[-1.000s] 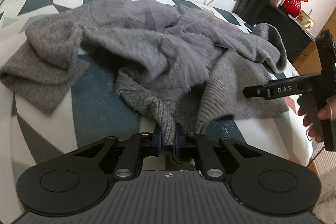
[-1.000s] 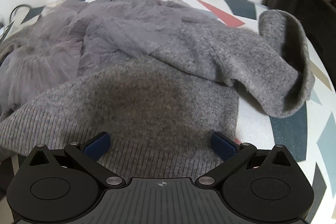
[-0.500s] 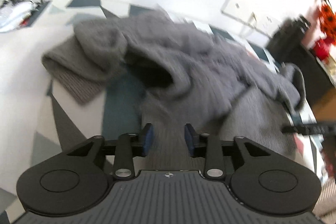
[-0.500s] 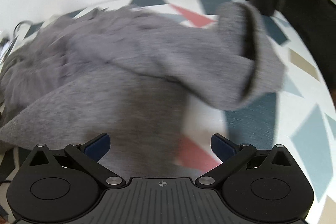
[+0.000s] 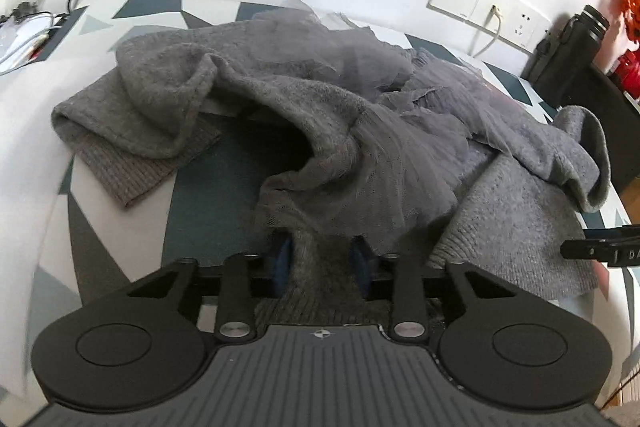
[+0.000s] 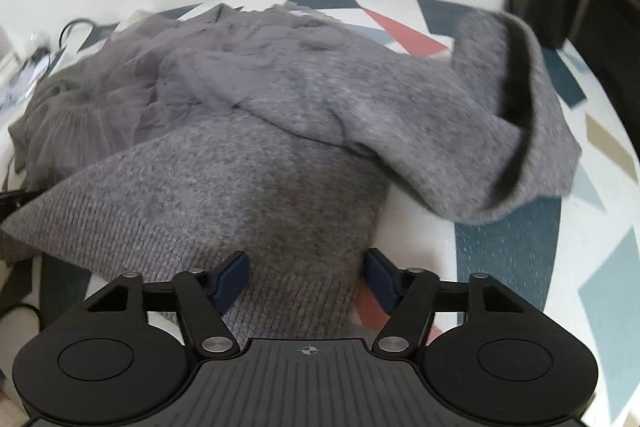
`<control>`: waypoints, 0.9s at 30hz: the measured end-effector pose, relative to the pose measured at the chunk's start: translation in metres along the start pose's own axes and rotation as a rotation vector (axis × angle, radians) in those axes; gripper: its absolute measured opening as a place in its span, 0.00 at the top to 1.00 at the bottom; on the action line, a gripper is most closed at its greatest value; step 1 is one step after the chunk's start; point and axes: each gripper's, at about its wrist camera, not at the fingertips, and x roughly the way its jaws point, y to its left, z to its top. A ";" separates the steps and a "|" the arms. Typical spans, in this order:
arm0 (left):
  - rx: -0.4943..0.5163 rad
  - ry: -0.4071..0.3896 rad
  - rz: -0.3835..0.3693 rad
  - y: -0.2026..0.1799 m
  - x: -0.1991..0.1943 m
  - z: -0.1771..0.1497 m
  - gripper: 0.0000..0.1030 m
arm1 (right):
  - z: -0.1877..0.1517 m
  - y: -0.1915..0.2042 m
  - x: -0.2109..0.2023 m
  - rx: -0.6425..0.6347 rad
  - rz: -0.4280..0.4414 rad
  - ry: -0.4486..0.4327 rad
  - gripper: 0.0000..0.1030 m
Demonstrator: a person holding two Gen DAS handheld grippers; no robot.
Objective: Fold clothes
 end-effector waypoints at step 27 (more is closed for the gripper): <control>-0.102 0.077 -0.032 -0.026 -0.045 -0.057 0.53 | -0.015 -0.011 -0.008 -0.063 0.112 -0.068 0.89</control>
